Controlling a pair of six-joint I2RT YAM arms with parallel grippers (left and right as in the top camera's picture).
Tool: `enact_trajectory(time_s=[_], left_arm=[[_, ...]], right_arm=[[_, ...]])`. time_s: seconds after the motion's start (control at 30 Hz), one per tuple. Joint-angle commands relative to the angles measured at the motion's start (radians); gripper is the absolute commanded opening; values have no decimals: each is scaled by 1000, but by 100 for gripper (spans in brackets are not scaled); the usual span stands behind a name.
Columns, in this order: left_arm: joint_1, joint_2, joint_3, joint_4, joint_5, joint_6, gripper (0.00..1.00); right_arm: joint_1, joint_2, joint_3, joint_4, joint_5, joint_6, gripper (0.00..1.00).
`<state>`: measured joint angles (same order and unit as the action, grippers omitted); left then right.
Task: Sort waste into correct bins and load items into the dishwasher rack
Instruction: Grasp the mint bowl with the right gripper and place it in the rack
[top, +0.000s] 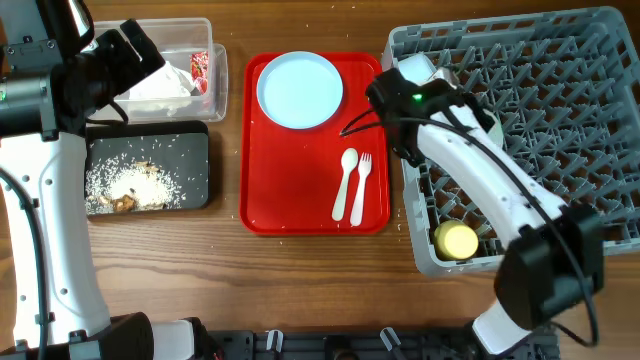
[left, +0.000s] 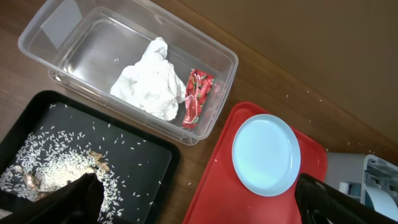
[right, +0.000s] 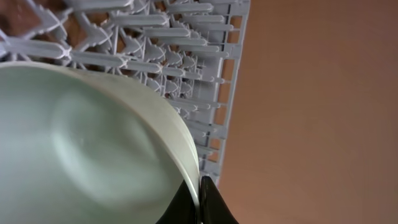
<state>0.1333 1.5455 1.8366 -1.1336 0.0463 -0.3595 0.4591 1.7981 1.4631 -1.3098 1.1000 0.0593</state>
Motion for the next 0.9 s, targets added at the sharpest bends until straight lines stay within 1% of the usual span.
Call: enact_trajectory(time_s=[0.0, 0.07, 0.17, 0.23, 0.3, 0.37, 0.57, 0.73, 0.8, 0.87], left_arm=[[7, -1, -6, 2, -14, 16, 100], [7, -1, -6, 2, -14, 16, 100], [7, -1, -6, 2, -14, 16, 100], [7, -1, -6, 2, -14, 16, 100], [7, -1, -6, 2, -14, 16, 100], [7, -1, -6, 2, -14, 16, 100], [7, -1, -6, 2, -14, 16, 100], [7, -1, -6, 2, -14, 15, 100], [7, -1, -6, 2, -14, 16, 100], [7, -1, -6, 2, -14, 16, 100]], right_arm=[[2, 43, 0, -4, 51, -31, 4], [2, 55, 0, 0, 45, -35, 4], [2, 55, 0, 19, 122, -86, 4], [2, 55, 0, 52, 148, -92, 4], [2, 56, 0, 123, 124, -117, 4], [2, 61, 0, 157, 122, -140, 4], [2, 61, 0, 174, 119, -135, 4], [2, 61, 0, 181, 60, -135, 4], [1, 61, 0, 195, -6, -133, 4], [1, 61, 0, 199, 14, -135, 4]])
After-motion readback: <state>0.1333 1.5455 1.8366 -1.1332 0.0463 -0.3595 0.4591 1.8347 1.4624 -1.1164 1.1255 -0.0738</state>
